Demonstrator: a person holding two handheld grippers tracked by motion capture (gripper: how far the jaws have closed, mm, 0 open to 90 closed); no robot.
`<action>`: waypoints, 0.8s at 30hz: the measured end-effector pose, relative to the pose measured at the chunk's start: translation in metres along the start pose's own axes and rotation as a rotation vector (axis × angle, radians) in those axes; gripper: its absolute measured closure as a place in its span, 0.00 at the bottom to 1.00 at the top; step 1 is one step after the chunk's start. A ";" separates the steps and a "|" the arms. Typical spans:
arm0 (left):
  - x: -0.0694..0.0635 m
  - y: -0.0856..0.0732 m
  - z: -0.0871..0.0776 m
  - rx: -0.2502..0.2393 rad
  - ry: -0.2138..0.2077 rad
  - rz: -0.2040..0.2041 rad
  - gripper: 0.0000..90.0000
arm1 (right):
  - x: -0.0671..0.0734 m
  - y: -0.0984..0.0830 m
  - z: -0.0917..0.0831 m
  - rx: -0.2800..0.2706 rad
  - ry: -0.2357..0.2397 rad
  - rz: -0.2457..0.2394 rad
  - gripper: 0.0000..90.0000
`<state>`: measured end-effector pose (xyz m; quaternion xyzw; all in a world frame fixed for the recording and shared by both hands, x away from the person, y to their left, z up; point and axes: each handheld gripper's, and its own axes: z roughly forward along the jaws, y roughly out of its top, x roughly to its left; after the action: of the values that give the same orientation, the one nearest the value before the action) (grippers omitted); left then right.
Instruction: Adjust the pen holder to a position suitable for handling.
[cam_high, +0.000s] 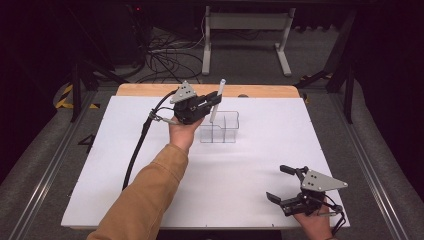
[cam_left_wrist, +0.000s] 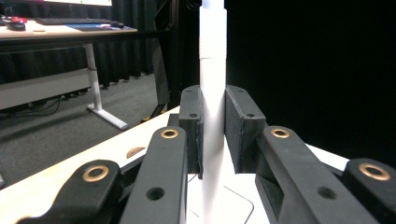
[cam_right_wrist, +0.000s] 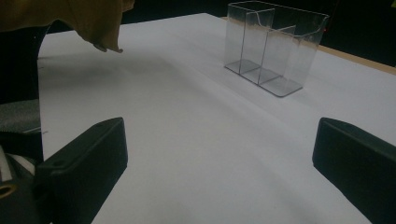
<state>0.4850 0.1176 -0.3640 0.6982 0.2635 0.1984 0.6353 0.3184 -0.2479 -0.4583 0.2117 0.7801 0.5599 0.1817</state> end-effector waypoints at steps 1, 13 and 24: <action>0.000 0.000 0.000 0.000 0.000 0.000 0.87 | 0.000 0.000 -0.001 -0.003 0.000 0.003 0.04; 0.005 -0.011 0.013 -0.015 -0.010 -0.012 0.87 | 0.001 -0.001 -0.004 -0.007 -0.003 0.009 0.04; 0.006 -0.018 0.020 -0.008 -0.015 -0.017 0.86 | 0.000 -0.001 -0.004 -0.009 0.000 0.008 0.04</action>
<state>0.5001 0.1067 -0.3847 0.6949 0.2636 0.1889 0.6419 0.3161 -0.2509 -0.4581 0.2138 0.7767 0.5643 0.1805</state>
